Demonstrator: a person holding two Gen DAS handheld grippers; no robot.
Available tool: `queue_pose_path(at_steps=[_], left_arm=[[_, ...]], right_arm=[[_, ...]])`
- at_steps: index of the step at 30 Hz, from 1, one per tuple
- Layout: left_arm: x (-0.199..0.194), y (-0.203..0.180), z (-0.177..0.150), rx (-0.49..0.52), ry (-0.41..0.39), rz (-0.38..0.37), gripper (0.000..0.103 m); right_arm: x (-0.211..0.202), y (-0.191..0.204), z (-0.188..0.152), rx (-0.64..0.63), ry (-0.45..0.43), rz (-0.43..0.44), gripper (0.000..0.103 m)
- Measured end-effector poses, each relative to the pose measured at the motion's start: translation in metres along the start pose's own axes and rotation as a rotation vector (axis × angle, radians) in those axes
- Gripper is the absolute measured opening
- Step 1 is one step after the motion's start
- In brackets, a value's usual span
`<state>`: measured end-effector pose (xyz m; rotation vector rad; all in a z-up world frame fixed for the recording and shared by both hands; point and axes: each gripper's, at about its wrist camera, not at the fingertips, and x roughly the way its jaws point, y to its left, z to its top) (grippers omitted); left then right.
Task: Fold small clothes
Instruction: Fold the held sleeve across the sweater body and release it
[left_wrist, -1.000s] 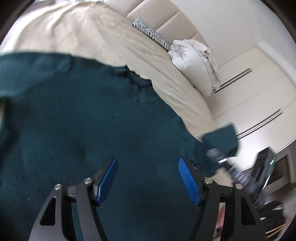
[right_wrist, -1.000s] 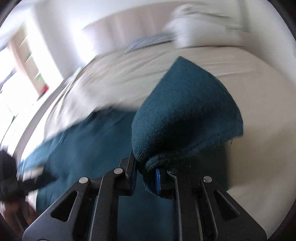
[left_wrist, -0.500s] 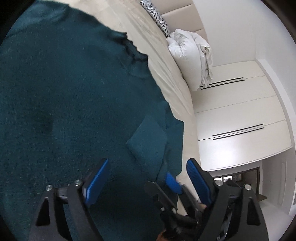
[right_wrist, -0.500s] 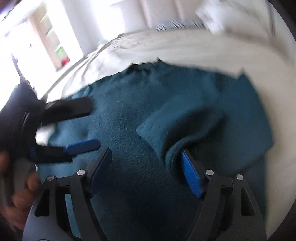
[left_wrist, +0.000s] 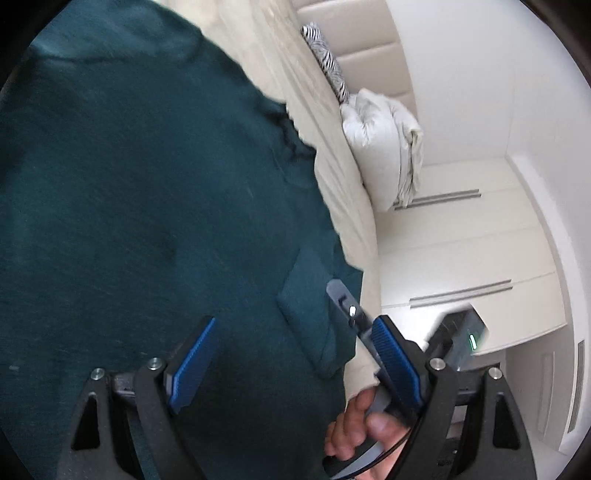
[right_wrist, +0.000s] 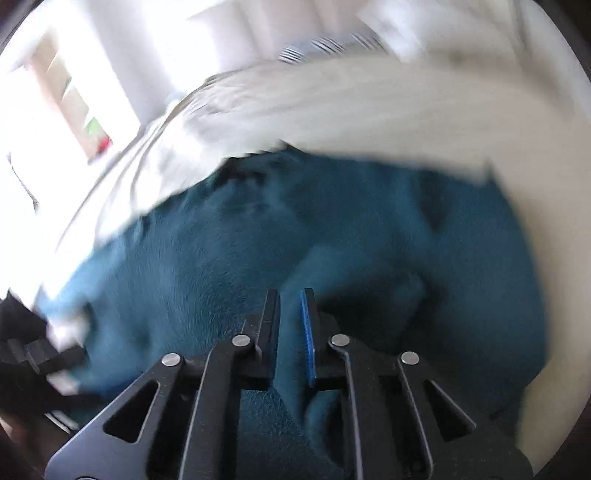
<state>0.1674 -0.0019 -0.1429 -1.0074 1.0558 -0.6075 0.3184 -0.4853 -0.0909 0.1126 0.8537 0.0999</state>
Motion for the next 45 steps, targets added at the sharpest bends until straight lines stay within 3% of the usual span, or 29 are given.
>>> queue_pose_path(at_steps=[2,5,8,10,11,12,13,14,16,19,20,21,23,26,28,31,34,36,37,39,42,45], left_arm=[[-0.01,0.004,0.004,-0.021,-0.029,-0.01,0.086],[-0.018,0.007,0.006,-0.025,-0.039,-0.011,0.086],[-0.015,0.004,0.005,-0.007,-0.021,-0.001,0.086],[-0.012,0.002,0.005,0.002,-0.018,0.001,0.086],[-0.012,0.002,0.004,0.006,-0.017,-0.002,0.086],[-0.012,0.0,0.004,0.011,-0.015,-0.001,0.086],[-0.011,0.0,0.003,0.018,-0.013,0.0,0.086],[-0.008,-0.003,0.002,0.026,-0.009,0.001,0.087],[-0.005,-0.004,0.001,0.035,-0.003,0.003,0.088],[0.001,-0.006,-0.002,0.045,0.013,0.009,0.089],[0.004,-0.006,-0.004,0.046,0.022,0.007,0.089],[0.006,-0.006,-0.005,0.048,0.028,0.006,0.089],[0.01,-0.007,-0.007,0.059,0.041,0.012,0.089],[0.013,-0.007,-0.01,0.064,0.053,0.015,0.089],[0.012,-0.006,-0.009,0.059,0.054,0.015,0.089],[0.007,-0.002,-0.004,0.043,0.037,0.008,0.089],[0.001,0.007,0.0,0.007,0.024,-0.009,0.089],[-0.002,0.012,0.001,-0.013,0.024,-0.018,0.089],[-0.003,0.014,0.001,-0.023,0.029,-0.027,0.089],[-0.003,0.015,0.0,-0.034,0.038,-0.041,0.092],[0.003,0.011,-0.002,-0.024,0.08,-0.019,0.093],[0.013,0.007,-0.008,-0.026,0.134,0.022,0.093]], right_arm=[[-0.001,0.048,-0.008,-0.297,-0.038,-0.048,0.011],[-0.001,0.084,-0.029,-0.486,-0.022,0.028,0.011],[-0.004,0.084,-0.039,-0.467,-0.01,0.105,0.011],[-0.006,0.069,-0.041,-0.366,-0.015,0.148,0.014],[-0.007,0.047,-0.031,-0.256,-0.025,0.164,0.024],[-0.011,0.037,-0.042,-0.187,-0.033,0.162,0.047],[-0.016,0.028,-0.052,-0.121,-0.041,0.144,0.064],[-0.017,0.008,-0.045,-0.038,-0.062,0.114,0.085],[-0.015,-0.018,-0.041,0.088,-0.099,0.087,0.086],[0.01,-0.061,-0.035,0.293,-0.011,0.119,0.082],[0.022,-0.073,-0.034,0.361,0.029,0.139,0.074],[0.033,-0.081,-0.035,0.408,0.066,0.157,0.058],[0.056,-0.091,-0.036,0.461,0.128,0.179,0.049],[0.072,-0.092,-0.031,0.455,0.126,0.189,0.023],[0.078,-0.084,-0.022,0.417,0.118,0.171,0.02],[0.049,-0.04,-0.018,0.176,0.009,0.156,0.019],[0.024,0.028,-0.034,-0.204,-0.082,0.157,0.021],[0.016,0.053,-0.051,-0.342,-0.079,0.146,0.031],[0.016,0.059,-0.058,-0.372,-0.059,0.146,0.036],[0.011,0.06,-0.072,-0.352,-0.04,0.181,0.065],[-0.01,0.05,-0.085,-0.27,-0.075,0.23,0.068],[-0.015,0.035,-0.093,-0.166,-0.045,0.227,0.068]])
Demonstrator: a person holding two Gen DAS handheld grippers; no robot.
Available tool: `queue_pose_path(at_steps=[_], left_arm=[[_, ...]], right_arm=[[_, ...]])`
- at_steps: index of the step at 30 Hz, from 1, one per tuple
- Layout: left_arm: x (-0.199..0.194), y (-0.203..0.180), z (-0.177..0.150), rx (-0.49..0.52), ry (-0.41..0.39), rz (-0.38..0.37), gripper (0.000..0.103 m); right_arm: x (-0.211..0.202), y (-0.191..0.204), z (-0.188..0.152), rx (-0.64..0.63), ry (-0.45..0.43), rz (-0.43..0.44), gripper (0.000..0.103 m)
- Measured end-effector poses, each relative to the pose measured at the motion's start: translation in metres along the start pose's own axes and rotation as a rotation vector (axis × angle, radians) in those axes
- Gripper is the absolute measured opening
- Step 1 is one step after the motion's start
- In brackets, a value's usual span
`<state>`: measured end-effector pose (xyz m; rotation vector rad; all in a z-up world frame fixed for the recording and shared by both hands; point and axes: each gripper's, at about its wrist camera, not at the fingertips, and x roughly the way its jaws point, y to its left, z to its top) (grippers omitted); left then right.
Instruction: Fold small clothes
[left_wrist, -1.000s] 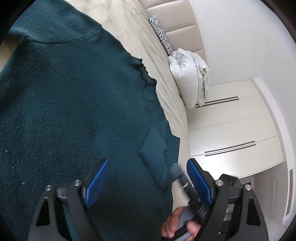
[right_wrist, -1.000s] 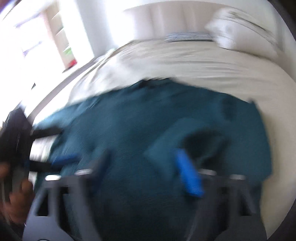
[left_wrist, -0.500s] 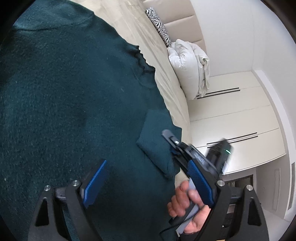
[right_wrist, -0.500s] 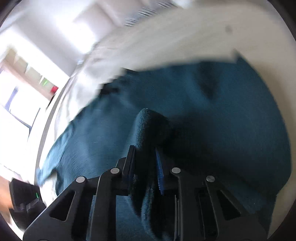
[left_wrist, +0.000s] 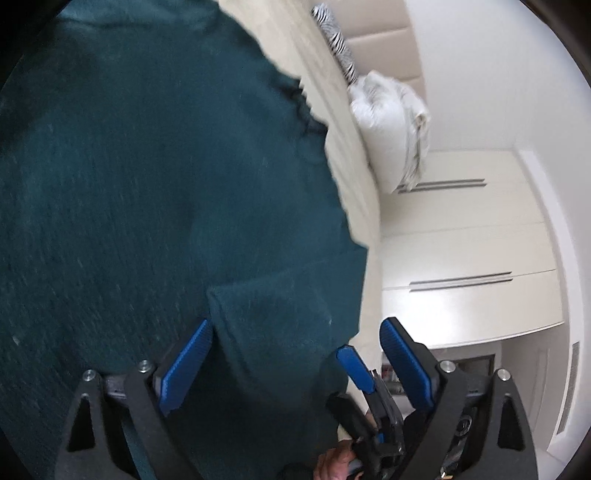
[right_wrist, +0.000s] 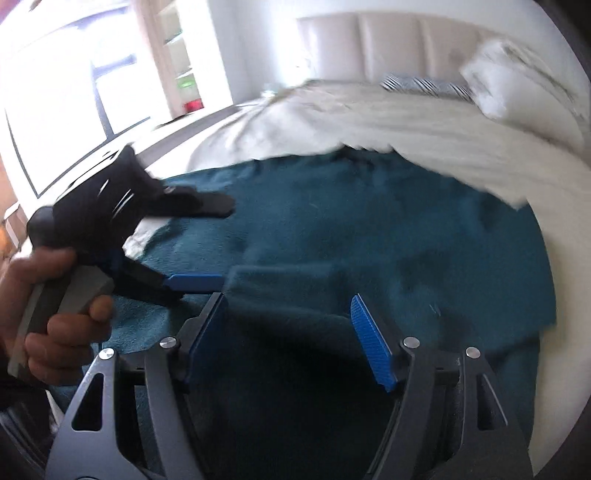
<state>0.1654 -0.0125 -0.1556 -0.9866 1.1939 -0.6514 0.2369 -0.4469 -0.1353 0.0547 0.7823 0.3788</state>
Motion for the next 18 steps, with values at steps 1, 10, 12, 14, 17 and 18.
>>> queue_pose_path(at_steps=[1,10,12,14,17,18], left_arm=[[0.003,-0.002,-0.003,0.004,0.017,0.012,0.093],[0.034,-0.013,-0.017,0.056,0.102,0.181,0.044],[0.039,-0.02,-0.012,0.096,0.118,0.207,0.007],[0.036,-0.038,-0.002,0.182,0.098,0.241,0.008],[0.025,-0.075,0.014,0.33,0.034,0.265,0.008],[0.023,-0.086,0.019,0.364,0.017,0.263,0.008]], right_arm=[[-0.005,-0.007,-0.004,0.051,0.008,0.017,0.068],[-0.021,-0.093,-0.033,0.666,-0.037,0.148,0.068],[-0.015,-0.114,-0.044,0.816,-0.042,0.165,0.068],[-0.012,-0.13,-0.056,0.947,-0.062,0.219,0.068],[-0.008,-0.141,-0.06,1.042,-0.098,0.272,0.068],[-0.006,-0.143,-0.058,1.06,-0.108,0.284,0.068]])
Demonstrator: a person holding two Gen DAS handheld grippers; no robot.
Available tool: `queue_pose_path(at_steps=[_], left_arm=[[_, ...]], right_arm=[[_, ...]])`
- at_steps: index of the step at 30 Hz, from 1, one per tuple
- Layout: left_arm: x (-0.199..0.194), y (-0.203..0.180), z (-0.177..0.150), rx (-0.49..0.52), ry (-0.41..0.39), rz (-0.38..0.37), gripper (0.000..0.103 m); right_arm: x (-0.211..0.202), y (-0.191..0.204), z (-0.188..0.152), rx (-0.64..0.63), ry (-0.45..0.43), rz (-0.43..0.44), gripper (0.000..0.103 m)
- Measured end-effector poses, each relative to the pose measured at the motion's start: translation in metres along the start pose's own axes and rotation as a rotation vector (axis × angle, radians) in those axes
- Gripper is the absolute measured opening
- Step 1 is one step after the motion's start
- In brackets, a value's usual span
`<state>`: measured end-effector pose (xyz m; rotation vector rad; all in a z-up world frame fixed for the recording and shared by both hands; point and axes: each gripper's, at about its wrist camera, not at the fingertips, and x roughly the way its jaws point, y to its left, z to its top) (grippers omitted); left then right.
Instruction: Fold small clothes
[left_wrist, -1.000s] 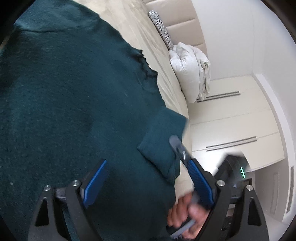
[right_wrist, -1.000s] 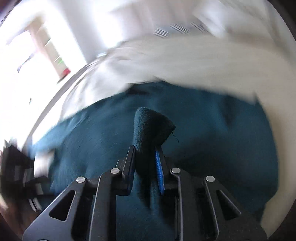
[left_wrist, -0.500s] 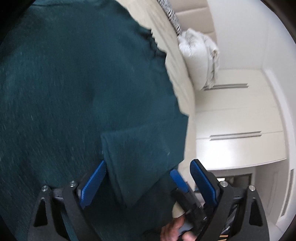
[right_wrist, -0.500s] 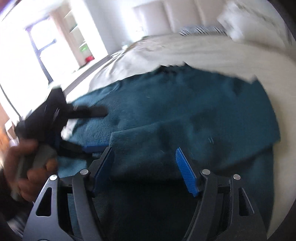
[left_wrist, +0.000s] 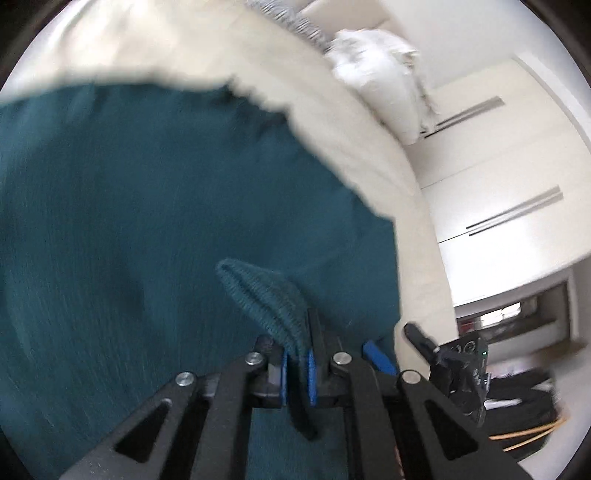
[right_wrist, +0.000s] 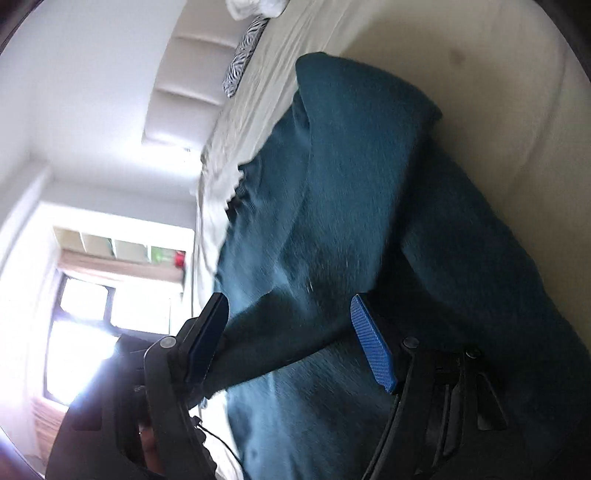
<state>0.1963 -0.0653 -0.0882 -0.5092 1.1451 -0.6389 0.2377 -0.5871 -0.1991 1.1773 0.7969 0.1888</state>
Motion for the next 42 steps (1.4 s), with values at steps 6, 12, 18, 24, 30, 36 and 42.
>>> queue_pose_path(at_steps=[6,12,18,24,30,36,42], left_arm=[[-0.045,-0.047,0.047,0.215,-0.175,-0.008,0.008],[-0.073,-0.067,0.084,0.326,-0.285,-0.005,0.008],[-0.058,-0.051,0.087,0.311,-0.268,-0.014,0.008],[-0.026,0.007,0.087,0.177,-0.231,0.03,0.008],[-0.003,0.074,0.078,0.017,-0.189,0.059,0.008],[-0.006,0.11,0.056,-0.051,-0.178,0.045,0.008],[-0.01,0.11,0.035,-0.052,-0.184,0.031,0.008]], right_arm=[[0.014,-0.001,0.027,0.128,-0.034,0.054,0.068],[0.023,-0.005,0.03,0.256,-0.021,0.172,0.077],[0.043,-0.014,0.062,0.332,-0.083,0.214,0.077],[0.032,-0.007,0.11,0.273,-0.2,0.228,0.077],[0.032,-0.022,0.105,0.272,-0.223,0.244,0.067],[0.006,-0.042,0.083,0.271,-0.247,0.23,0.068],[0.003,-0.038,0.082,0.278,-0.264,0.072,0.063]])
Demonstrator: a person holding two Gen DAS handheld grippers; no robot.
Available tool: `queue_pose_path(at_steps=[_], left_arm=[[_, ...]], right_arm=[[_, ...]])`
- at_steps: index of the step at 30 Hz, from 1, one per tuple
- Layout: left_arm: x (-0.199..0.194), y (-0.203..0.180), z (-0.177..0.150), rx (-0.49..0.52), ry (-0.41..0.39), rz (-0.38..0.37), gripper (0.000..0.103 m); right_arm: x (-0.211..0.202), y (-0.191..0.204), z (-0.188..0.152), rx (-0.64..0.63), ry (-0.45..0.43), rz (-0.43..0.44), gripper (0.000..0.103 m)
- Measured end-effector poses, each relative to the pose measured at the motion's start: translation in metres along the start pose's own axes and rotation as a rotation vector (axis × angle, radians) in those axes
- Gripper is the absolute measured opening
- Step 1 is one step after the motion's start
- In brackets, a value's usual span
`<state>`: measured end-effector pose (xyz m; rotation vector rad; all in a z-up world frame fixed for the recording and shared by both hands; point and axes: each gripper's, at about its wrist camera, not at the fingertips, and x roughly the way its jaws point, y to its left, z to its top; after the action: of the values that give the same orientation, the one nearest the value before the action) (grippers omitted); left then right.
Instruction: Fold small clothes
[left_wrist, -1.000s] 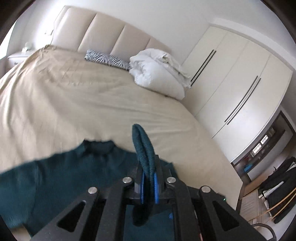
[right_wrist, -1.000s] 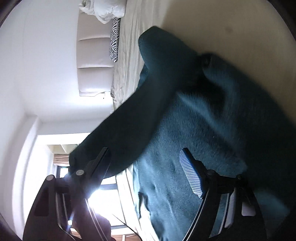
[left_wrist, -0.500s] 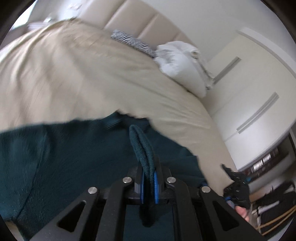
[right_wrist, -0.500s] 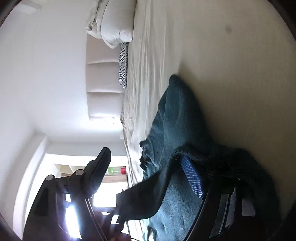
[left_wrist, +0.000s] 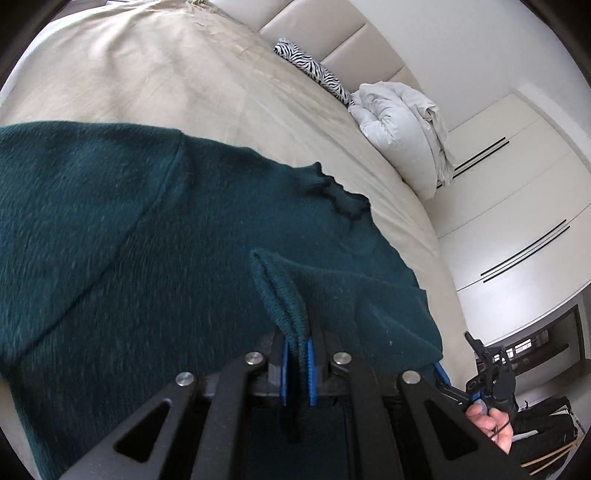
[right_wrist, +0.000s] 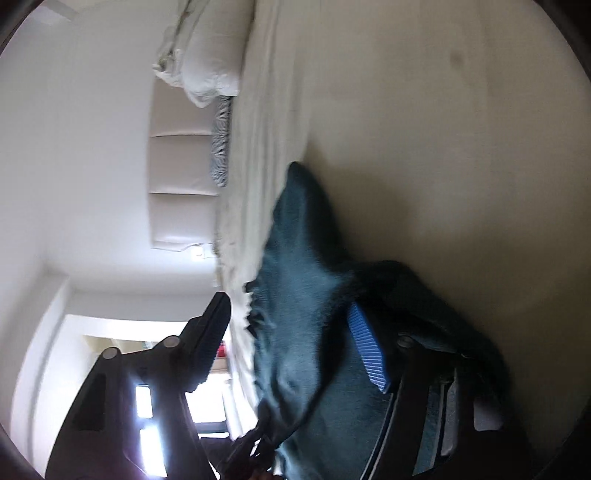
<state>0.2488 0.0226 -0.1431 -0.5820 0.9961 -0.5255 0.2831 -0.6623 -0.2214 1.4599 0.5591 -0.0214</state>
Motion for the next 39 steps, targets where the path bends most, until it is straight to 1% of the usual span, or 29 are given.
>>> queue_pose_path(at_steps=[2,4,6,8,10,11,12,13,15,16,17,18,19,21,22,23,24,25,27,28,30,31,32,34,35,36,37,38,39], left_arm=[[-0.002,0.001,-0.002,-0.002,-0.001,-0.001,0.008],[0.001,0.004,-0.002,-0.007,0.012,0.01,0.009],[0.006,0.012,0.003,-0.034,0.023,0.011,0.01],[0.006,0.024,0.007,-0.098,0.031,-0.016,0.012],[0.002,0.027,0.008,-0.117,0.024,-0.018,0.013],[-0.001,0.027,0.008,-0.117,0.022,-0.009,0.015],[-0.007,0.026,0.009,-0.124,0.01,0.002,0.021],[-0.013,0.026,0.009,-0.136,-0.011,0.015,0.024],[-0.03,0.022,0.008,-0.165,-0.082,0.055,0.037],[-0.037,0.016,0.007,-0.159,-0.11,0.047,0.041],[-0.039,0.004,0.005,-0.128,-0.115,0.036,0.049],[-0.037,-0.006,0.004,-0.096,-0.099,0.035,0.057],[-0.032,-0.017,0.0,-0.052,-0.07,0.041,0.059],[-0.019,-0.037,-0.01,0.025,-0.014,0.07,0.063],[-0.011,-0.041,-0.014,0.047,0.014,0.087,0.064],[-0.003,-0.041,-0.019,0.053,0.037,0.101,0.064],[0.003,-0.037,-0.022,0.036,0.053,0.117,0.063],[0.004,-0.033,-0.024,0.009,0.047,0.108,0.063],[0.001,-0.024,-0.022,-0.05,0.031,0.07,0.062],[0.0,-0.021,-0.02,-0.069,0.034,0.059,0.062],[0.0,-0.022,-0.017,-0.076,0.036,0.062,0.06],[-0.001,-0.022,-0.015,-0.077,0.034,0.066,0.06],[-0.001,-0.021,-0.012,-0.085,0.03,0.065,0.059],[0.002,-0.018,-0.006,-0.095,0.036,0.066,0.056],[0.007,-0.017,-0.004,-0.097,0.052,0.069,0.052],[0.009,-0.015,-0.003,-0.096,0.064,0.075,0.04],[0.014,-0.016,-0.001,-0.087,0.079,0.091,0.033],[0.018,-0.018,0.001,-0.071,0.096,0.116,0.014],[0.021,-0.019,0.003,-0.056,0.109,0.136,0.0]], right_arm=[[0.002,0.009,-0.002,-0.053,0.004,-0.058,0.063],[0.002,0.015,-0.004,-0.095,0.004,-0.094,0.063],[-0.004,0.015,-0.003,-0.103,-0.011,-0.134,0.063],[-0.014,0.015,-0.009,-0.103,-0.025,-0.152,0.065],[-0.027,0.026,-0.012,-0.126,-0.028,-0.151,0.067],[-0.032,0.031,-0.018,-0.154,-0.031,-0.141,0.067],[-0.035,0.045,-0.019,-0.212,-0.031,-0.13,0.067],[-0.034,0.056,-0.02,-0.256,-0.026,-0.129,0.067],[-0.024,0.076,-0.016,-0.335,0.007,-0.122,0.073],[-0.014,0.081,-0.013,-0.354,0.035,-0.114,0.074],[-0.002,0.086,-0.013,-0.358,0.061,-0.109,0.074],[0.012,0.083,-0.008,-0.344,0.094,-0.121,0.074],[0.02,0.081,-0.008,-0.331,0.107,-0.138,0.074],[0.039,0.06,-0.007,-0.255,0.18,-0.169,0.073],[0.041,0.053,-0.011,-0.227,0.197,-0.169,0.073],[0.039,0.045,-0.016,-0.227,0.196,-0.151,0.072],[0.035,0.043,-0.02,-0.257,0.188,-0.135,0.072],[0.031,0.042,-0.024,-0.282,0.192,-0.13,0.072],[0.025,0.041,-0.029,-0.299,0.231,-0.132,0.072],[0.022,0.038,-0.029,-0.301,0.25,-0.138,0.072],[0.016,0.036,-0.029,-0.304,0.278,-0.17,0.072],[0.014,0.037,-0.029,-0.314,0.281,-0.196,0.072],[0.009,0.04,-0.028,-0.327,0.272,-0.202,0.074],[-0.001,0.048,-0.029,-0.358,0.241,-0.16,0.074],[-0.004,0.052,-0.029,-0.363,0.231,-0.137,0.074],[-0.004,0.053,-0.028,-0.357,0.226,-0.127,0.074],[-0.003,0.056,-0.028,-0.352,0.226,-0.125,0.074],[0.0,0.056,-0.027,-0.348,0.229,-0.128,0.074],[0.003,0.056,-0.026,-0.344,0.232,-0.137,0.074]])
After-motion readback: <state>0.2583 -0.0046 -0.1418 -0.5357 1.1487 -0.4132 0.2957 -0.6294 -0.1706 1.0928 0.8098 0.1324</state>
